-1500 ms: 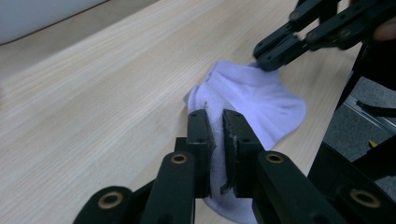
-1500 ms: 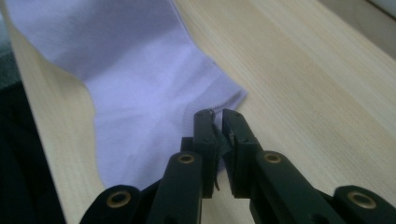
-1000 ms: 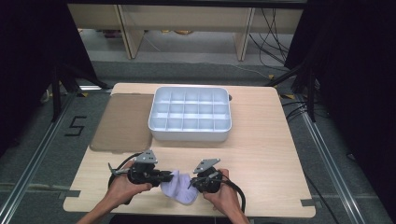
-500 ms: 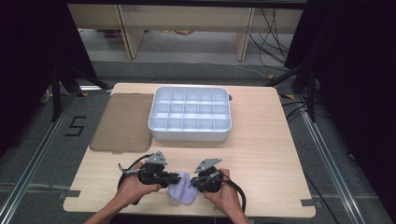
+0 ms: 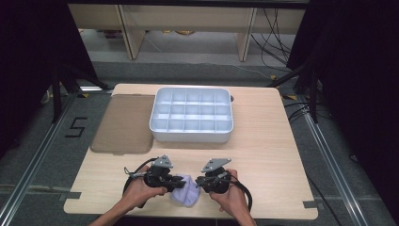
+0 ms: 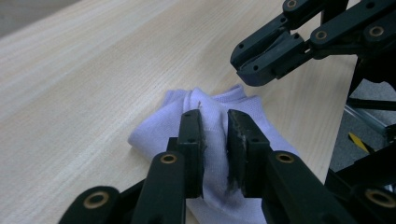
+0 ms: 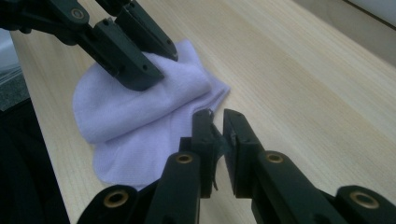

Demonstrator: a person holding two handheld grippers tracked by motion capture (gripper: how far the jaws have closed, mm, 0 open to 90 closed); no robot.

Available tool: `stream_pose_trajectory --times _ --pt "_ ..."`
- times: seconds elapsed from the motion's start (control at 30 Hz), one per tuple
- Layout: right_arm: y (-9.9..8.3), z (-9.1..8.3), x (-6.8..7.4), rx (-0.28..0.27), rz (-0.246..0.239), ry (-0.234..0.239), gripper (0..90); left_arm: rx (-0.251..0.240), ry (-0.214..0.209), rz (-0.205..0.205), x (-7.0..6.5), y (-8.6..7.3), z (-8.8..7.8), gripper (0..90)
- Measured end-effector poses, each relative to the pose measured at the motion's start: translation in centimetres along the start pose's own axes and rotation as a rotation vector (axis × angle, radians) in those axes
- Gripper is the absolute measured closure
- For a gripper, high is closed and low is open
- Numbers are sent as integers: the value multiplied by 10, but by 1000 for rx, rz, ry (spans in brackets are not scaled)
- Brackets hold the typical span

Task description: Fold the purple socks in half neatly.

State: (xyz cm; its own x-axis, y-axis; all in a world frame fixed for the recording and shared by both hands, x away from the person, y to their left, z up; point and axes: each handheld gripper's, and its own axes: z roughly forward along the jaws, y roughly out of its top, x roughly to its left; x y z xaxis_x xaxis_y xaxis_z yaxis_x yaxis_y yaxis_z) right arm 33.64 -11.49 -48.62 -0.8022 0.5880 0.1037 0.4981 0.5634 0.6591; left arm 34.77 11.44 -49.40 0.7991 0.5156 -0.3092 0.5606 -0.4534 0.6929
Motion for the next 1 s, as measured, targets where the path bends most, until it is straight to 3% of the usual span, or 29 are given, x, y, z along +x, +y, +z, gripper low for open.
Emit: stream_pose_trajectory --times 0.07,0.1,0.2,0.3,0.37,0.43,0.5,0.6,0.63,0.77,0.8,1.0 --pt "0 0 -2 -4 -10 -8 826 -2 -5 4 0 0 -1 710" --pt "-1 0 -1 -21 5 -9 825 -16 -19 -6 0 2 -3 679" --pt "0 -4 -2 -5 30 -18 825 -42 -28 -5 -3 4 -6 655" --pt "0 -7 -3 -19 29 -21 821 -56 -35 2 -4 6 -8 597" --pt "-1 -6 -5 -45 22 -33 819 -77 -39 -4 -5 9 -15 595" --pt "-1 -8 -4 -40 36 -35 819 -91 -40 -6 -5 9 -17 592" --pt "-2 -10 -6 -37 29 -29 818 -126 -48 -4 -5 11 -26 583" --pt "-2 -9 -7 -65 6 -22 817 -141 -39 5 -3 10 -35 589" --pt "-2 -13 -7 -51 13 -21 817 -152 -36 2 1 8 -41 618" --pt "-1 -14 -6 -74 26 -29 817 -127 -2 7 9 -2 -46 719" --pt "0 -16 -5 -71 10 -15 819 -97 7 -1 13 -13 -44 745" --pt "9 -19 7 -99 8 17 843 -44 30 9 18 -33 -50 779"
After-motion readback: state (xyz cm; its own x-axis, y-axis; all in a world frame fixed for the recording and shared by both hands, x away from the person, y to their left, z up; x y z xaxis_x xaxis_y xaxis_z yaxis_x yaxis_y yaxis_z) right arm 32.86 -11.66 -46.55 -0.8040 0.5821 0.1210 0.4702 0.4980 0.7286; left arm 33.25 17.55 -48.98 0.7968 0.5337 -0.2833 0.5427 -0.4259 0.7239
